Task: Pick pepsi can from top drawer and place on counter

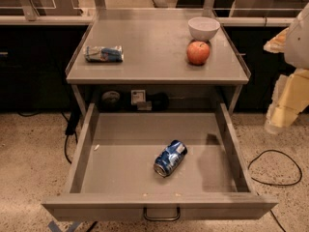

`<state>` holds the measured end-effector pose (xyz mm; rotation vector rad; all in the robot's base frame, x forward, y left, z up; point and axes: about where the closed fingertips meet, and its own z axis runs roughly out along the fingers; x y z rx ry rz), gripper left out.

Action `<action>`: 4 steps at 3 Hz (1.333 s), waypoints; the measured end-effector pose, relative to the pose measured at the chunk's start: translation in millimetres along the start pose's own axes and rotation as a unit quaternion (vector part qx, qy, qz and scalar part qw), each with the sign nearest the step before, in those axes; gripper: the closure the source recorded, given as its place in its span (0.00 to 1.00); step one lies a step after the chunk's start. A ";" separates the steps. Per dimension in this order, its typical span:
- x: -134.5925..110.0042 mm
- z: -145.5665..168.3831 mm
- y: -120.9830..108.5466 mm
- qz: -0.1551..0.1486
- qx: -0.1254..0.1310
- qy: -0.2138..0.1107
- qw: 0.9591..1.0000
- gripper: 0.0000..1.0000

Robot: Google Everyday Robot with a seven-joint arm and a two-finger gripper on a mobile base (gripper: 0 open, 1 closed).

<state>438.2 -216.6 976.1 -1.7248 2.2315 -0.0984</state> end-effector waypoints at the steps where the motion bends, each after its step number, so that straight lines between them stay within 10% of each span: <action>1: -1.8 0.5 -0.3 -0.005 0.006 -0.005 1.000 0.00; 4: -36.6 105.2 23.7 -0.041 -0.039 -0.079 0.995 0.00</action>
Offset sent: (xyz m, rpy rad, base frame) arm 0.0119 0.0236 -0.0523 0.1070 -0.0240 0.1014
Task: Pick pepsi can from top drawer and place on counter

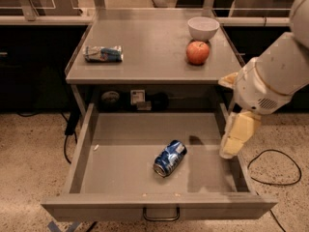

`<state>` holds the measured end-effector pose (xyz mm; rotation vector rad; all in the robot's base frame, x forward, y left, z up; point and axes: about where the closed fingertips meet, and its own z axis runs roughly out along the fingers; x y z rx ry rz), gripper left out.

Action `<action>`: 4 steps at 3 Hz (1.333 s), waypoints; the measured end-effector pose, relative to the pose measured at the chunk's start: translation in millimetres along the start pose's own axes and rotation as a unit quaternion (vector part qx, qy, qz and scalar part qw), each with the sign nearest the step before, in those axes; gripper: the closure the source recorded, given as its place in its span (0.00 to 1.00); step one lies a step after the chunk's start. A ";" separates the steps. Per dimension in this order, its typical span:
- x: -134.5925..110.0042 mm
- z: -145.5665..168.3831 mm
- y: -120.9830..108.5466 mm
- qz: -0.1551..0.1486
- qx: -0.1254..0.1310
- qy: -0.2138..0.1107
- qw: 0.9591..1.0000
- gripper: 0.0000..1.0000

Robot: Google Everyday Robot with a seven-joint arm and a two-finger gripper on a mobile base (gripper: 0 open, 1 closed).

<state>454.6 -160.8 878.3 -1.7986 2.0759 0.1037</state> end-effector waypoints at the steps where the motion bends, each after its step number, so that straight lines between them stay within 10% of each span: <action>1: -9.8 34.7 7.4 -0.011 -0.007 -0.010 1.000 0.00; 4: -27.4 71.3 14.8 -0.039 -0.011 -0.036 0.999 0.00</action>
Offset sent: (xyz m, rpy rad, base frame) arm 0.0035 0.0714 -0.0846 0.1102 -0.0193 0.1071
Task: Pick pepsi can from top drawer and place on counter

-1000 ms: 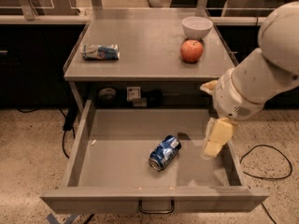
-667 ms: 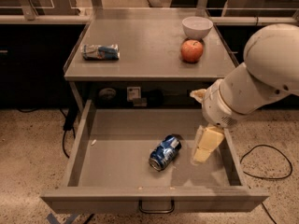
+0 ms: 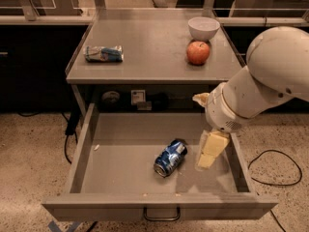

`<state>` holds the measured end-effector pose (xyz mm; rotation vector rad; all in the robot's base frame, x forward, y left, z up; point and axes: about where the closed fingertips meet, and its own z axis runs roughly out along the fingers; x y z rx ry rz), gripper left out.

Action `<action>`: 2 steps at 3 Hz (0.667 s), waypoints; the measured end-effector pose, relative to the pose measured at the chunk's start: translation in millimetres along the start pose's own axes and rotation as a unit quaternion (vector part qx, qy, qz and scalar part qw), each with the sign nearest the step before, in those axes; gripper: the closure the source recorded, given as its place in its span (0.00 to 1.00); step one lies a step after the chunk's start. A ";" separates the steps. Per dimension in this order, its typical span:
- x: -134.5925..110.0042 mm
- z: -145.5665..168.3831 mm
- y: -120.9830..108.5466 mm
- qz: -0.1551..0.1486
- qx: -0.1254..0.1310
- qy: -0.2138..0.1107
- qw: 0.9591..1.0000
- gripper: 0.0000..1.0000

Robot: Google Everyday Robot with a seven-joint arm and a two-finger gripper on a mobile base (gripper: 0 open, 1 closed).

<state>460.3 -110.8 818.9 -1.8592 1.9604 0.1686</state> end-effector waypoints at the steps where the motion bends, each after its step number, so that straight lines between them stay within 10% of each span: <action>1: 0.3 21.1 -12.9 -0.019 -0.002 -0.038 0.999 0.00; 2: -2.8 42.1 -24.2 -0.037 -0.007 -0.069 0.997 0.00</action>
Offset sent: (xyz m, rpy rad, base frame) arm 0.0529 0.0248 -0.0510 0.1845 -0.0398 0.1528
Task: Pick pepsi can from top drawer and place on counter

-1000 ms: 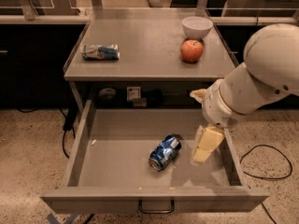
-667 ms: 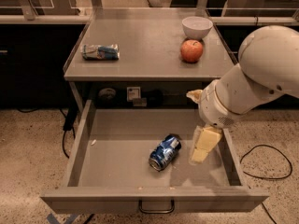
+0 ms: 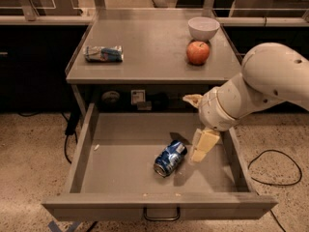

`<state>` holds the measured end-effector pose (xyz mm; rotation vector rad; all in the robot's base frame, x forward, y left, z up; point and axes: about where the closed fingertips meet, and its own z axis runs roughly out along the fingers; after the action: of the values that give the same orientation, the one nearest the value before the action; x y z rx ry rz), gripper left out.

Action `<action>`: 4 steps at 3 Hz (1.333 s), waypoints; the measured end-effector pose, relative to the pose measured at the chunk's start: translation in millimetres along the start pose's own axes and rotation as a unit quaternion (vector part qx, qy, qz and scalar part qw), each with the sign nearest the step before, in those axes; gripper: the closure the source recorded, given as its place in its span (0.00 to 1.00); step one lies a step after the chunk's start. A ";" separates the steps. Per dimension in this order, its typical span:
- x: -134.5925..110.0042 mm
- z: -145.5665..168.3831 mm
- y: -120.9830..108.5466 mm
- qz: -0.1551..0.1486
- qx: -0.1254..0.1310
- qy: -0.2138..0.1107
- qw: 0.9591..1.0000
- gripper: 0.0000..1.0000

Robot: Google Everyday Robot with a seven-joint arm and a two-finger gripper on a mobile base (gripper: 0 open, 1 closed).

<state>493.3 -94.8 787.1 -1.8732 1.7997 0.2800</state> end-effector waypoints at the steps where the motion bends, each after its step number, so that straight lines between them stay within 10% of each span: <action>1: -5.0 28.1 -6.0 -0.017 -0.004 -0.003 1.000 0.00; 4: -1.6 95.5 17.6 -0.026 -0.028 0.038 0.999 0.00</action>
Offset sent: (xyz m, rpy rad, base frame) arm 0.0123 0.0580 -0.0785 -0.1968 -0.0273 0.0350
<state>495.5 -45.3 703.5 -1.9917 1.8068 0.2461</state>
